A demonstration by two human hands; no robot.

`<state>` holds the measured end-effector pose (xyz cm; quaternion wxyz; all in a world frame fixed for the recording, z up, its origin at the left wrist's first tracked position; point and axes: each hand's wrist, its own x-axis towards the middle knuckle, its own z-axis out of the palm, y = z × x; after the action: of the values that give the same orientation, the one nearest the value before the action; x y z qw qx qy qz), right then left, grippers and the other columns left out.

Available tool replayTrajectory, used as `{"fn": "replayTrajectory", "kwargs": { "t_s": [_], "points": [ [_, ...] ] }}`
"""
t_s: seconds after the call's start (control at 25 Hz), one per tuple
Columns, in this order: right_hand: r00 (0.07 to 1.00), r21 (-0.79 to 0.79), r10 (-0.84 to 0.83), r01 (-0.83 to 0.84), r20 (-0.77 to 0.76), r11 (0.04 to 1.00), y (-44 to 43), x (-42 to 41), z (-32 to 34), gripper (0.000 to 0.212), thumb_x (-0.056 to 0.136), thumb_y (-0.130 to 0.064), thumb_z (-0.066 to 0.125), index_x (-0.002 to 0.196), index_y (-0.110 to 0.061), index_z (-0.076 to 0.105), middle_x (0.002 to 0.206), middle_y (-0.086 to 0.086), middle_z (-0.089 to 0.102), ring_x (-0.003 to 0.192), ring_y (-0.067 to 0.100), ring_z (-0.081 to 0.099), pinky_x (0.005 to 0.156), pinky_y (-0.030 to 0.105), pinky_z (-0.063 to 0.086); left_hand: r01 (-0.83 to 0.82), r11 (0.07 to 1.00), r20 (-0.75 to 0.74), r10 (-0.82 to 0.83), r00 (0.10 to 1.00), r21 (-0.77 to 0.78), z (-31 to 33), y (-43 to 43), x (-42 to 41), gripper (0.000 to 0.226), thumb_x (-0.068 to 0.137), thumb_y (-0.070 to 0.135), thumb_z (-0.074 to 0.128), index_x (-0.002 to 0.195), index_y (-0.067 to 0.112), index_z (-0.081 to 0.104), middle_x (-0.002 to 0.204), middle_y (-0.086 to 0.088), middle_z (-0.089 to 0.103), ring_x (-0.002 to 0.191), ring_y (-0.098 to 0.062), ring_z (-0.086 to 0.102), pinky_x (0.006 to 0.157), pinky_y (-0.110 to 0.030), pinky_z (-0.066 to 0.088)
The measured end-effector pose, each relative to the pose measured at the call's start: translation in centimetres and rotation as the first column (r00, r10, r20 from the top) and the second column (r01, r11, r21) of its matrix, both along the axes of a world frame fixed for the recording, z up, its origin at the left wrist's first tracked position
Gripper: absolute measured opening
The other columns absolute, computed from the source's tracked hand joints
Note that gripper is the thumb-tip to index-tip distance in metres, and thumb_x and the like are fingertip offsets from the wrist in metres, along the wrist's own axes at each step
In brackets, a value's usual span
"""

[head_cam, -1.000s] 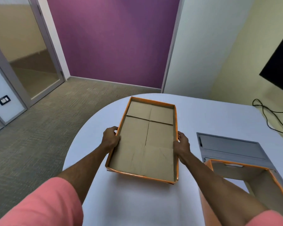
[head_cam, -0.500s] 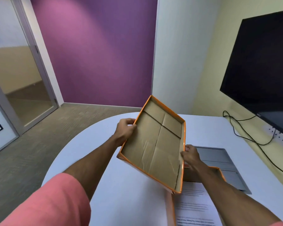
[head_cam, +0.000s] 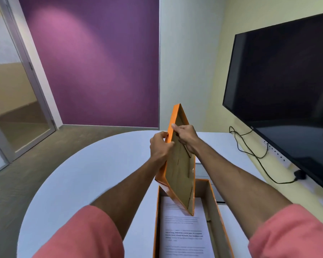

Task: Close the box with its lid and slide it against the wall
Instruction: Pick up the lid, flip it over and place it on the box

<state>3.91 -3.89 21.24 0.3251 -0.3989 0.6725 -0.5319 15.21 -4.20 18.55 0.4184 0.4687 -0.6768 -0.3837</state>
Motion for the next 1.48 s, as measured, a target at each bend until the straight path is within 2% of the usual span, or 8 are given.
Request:
{"fn": "replayTrajectory", "kwargs": {
  "t_s": [0.28, 0.44, 0.64, 0.84, 1.04, 1.16, 1.32, 1.48],
  "points": [
    [0.970, -0.030, -0.113, 0.122, 0.216, 0.992, 1.7, -1.4, 1.2, 0.015, 0.093, -0.004, 0.055, 0.078, -0.005, 0.054, 0.080, 0.018, 0.058, 0.061, 0.025, 0.056, 0.053, 0.031, 0.047, -0.002, 0.999, -0.107, 0.007, 0.994, 0.051, -0.5, 1.0, -0.1, 0.069, 0.078, 0.052, 0.069, 0.131, 0.012, 0.051, 0.128, -0.010, 0.062, 0.111, -0.025, 0.060, 0.091, -0.036, 0.049],
    [0.948, -0.073, -0.096, 0.124, 0.303, 0.990, 3.1, -2.9, 2.5, 0.011, 0.097, -0.006, 0.047, 0.099, 0.001, 0.054, 0.077, 0.013, 0.057, 0.064, 0.024, 0.057, 0.066, 0.038, 0.052, -0.008, 0.953, 0.005, 0.007, 1.000, 0.303, -2.9, -1.4, 2.5, 0.077, 0.088, 0.058, 0.051, 0.145, 0.009, 0.033, 0.151, -0.014, 0.040, 0.136, -0.033, 0.042, 0.106, -0.043, 0.039],
    [0.902, -0.093, -0.068, 0.119, 0.426, 0.989, 4.4, -5.4, 2.8, 0.019, 0.097, -0.013, 0.051, 0.085, -0.003, 0.062, 0.080, 0.013, 0.067, 0.068, 0.025, 0.066, 0.063, 0.039, 0.058, -0.045, 0.832, 0.027, 0.036, 0.999, 0.552, -4.4, -3.0, 4.0, 0.085, 0.090, 0.066, 0.033, 0.154, 0.016, 0.007, 0.163, -0.012, 0.013, 0.147, -0.037, 0.021, 0.115, -0.054, 0.025],
    [0.825, -0.072, -0.028, 0.083, 0.565, 0.994, 4.5, -7.1, 1.1, 0.020, 0.097, -0.019, 0.053, 0.093, -0.002, 0.063, 0.083, 0.014, 0.069, 0.070, 0.026, 0.068, 0.073, 0.044, 0.059, 0.026, 0.798, -0.127, 0.064, 0.990, 0.601, -5.2, -4.2, 4.7, 0.071, 0.096, 0.057, 0.031, 0.151, 0.014, 0.022, 0.158, -0.013, 0.029, 0.140, -0.040, 0.035, 0.112, -0.056, 0.033],
    [0.935, -0.026, -0.146, 0.163, 0.323, 0.986, 5.5, -8.0, -2.2, 0.018, 0.097, -0.013, 0.051, 0.087, -0.003, 0.061, 0.071, 0.011, 0.063, 0.051, 0.019, 0.060, 0.052, 0.028, 0.054, -0.001, 0.859, -0.141, 0.085, 0.986, 0.511, -6.6, -4.8, 5.7, 0.046, 0.097, 0.027, 0.052, 0.139, 0.010, 0.047, 0.144, -0.015, 0.049, 0.129, -0.038, 0.049, 0.105, -0.054, 0.041],
    [0.975, 0.046, -0.214, 0.211, 0.065, 0.976, 6.0, -8.6, -4.9, 0.025, 0.101, -0.017, 0.041, 0.093, -0.004, 0.061, 0.080, 0.012, 0.059, 0.064, 0.023, 0.055, 0.065, 0.034, 0.047, -0.018, 0.887, -0.143, 0.095, 0.985, 0.462, -7.6, -4.5, 6.2, 0.047, 0.093, 0.020, 0.059, 0.137, 0.010, 0.049, 0.139, -0.015, 0.053, 0.124, -0.036, 0.053, 0.101, -0.053, 0.044],
    [0.984, 0.231, -0.177, 0.164, 0.036, 0.959, 7.2, -8.2, -7.4, 0.046, 0.099, -0.046, 0.041, 0.096, -0.005, 0.061, 0.086, 0.010, 0.061, 0.076, 0.026, 0.059, 0.075, 0.038, 0.049, -0.007, 0.891, -0.155, 0.087, 0.984, 0.454, -9.1, -3.2, 5.8, 0.046, 0.093, 0.022, 0.059, 0.137, 0.011, 0.049, 0.135, -0.015, 0.057, 0.116, -0.036, 0.059, 0.101, -0.053, 0.048],
    [0.999, 0.290, -0.039, 0.031, 0.024, 0.956, 9.2, -8.1, -11.4, 0.050, 0.095, -0.039, 0.055, 0.131, -0.005, 0.053, 0.124, 0.014, 0.063, 0.108, 0.034, 0.064, 0.094, 0.048, 0.053, -0.038, 0.880, -0.137, 0.116, 0.984, 0.473, -12.0, -1.0, 5.6, 0.037, 0.094, 0.025, 0.055, 0.131, 0.017, 0.052, 0.126, -0.016, 0.062, 0.101, -0.033, 0.064, 0.092, -0.049, 0.054]
  ]
}}
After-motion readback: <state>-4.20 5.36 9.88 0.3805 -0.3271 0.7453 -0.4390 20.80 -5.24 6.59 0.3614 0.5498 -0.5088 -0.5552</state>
